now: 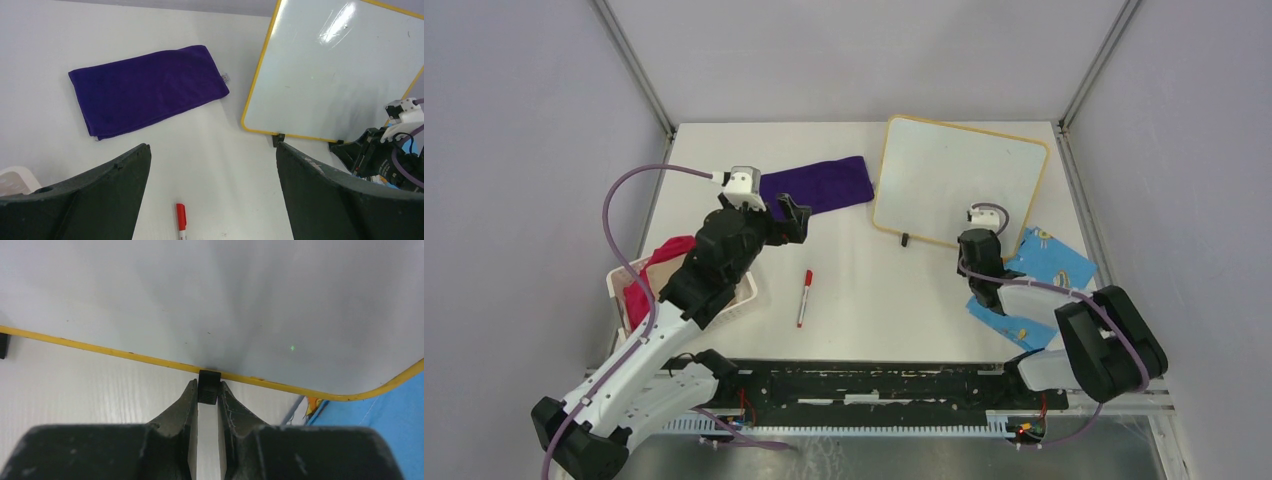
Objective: Write a sentence on the whiteboard
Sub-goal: Move the whiteboard to the center of the board.
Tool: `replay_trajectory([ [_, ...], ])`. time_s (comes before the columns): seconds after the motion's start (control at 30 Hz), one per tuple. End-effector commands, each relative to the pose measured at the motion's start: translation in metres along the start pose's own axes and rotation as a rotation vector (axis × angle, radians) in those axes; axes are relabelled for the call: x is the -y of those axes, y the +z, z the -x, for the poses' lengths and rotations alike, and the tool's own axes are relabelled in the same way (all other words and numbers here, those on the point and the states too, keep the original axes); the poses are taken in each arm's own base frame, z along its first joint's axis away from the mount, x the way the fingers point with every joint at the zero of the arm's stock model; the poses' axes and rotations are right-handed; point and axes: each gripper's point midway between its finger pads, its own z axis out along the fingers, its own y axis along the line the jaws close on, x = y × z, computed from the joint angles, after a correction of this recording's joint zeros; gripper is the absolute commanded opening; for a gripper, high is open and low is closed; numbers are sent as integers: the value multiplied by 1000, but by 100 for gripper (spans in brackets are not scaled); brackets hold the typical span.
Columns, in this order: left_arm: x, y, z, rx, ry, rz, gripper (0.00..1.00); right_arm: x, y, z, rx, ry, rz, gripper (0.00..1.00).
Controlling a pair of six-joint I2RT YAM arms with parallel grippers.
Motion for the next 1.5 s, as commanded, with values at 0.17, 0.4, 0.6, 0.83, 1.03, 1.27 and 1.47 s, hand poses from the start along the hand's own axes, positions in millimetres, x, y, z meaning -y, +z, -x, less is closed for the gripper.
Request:
replay_trajectory([
  [0.17, 1, 1, 19, 44, 10, 16, 100, -44, -37, -29, 16, -126, 187, 0],
  [0.4, -4, 5, 14, 27, 20, 45, 100, -66, -59, -50, 23, -153, 297, 0],
  [0.6, -7, 8, 11, 18, 30, 65, 100, -77, -70, -55, 30, -153, 325, 0],
  [0.83, -13, 11, 7, 5, 42, 97, 100, -88, -71, -48, 36, -112, 319, 0],
  [1.03, -16, 10, 9, 8, 47, 115, 100, -95, -68, -53, -6, -40, 307, 0],
  [1.27, -15, 9, 11, 12, 44, 108, 100, -106, -70, -47, 12, -83, 322, 0],
  [1.47, -14, 7, 14, 20, 40, 102, 100, -114, -72, -40, 40, -142, 337, 0],
])
